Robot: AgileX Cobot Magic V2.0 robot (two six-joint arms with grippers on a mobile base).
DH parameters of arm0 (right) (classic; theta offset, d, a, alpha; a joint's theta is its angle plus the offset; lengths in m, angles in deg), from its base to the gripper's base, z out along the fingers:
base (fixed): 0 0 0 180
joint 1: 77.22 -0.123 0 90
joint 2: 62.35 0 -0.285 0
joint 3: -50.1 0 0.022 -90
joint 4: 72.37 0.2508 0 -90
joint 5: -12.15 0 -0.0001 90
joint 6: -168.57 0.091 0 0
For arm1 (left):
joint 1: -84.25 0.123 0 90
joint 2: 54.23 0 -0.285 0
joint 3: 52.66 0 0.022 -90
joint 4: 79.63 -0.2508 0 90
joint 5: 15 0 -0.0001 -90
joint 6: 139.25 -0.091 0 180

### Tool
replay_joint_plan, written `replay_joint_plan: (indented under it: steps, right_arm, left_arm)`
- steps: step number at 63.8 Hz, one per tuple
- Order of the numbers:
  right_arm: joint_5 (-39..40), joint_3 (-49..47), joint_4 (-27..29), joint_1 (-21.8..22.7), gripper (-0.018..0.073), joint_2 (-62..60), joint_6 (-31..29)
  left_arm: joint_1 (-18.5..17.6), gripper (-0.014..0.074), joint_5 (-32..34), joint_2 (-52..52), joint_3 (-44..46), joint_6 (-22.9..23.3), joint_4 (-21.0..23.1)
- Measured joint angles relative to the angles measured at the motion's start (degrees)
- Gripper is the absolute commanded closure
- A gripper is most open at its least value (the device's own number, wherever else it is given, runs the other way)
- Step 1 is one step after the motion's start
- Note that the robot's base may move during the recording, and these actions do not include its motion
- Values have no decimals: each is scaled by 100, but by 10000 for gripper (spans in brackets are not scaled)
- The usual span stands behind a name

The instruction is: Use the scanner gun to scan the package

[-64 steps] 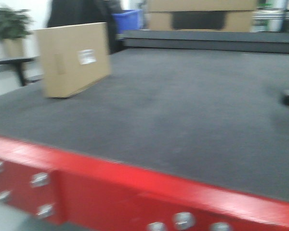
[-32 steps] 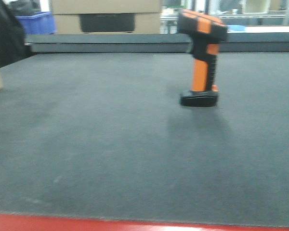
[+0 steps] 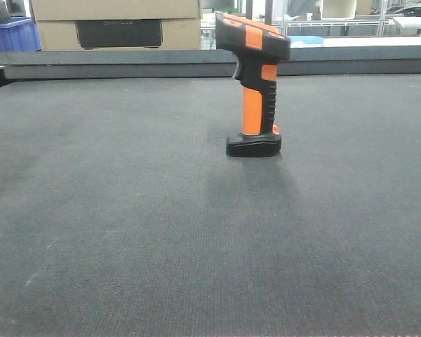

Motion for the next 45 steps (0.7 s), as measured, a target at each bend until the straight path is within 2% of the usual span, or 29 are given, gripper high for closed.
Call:
replay_joint_plan:
  steps: [45]
  right_arm:
    - [0, 0, 0, 0, 721, 0, 0]
  left_arm:
    - [0, 708, 0, 0, 0, 0, 0]
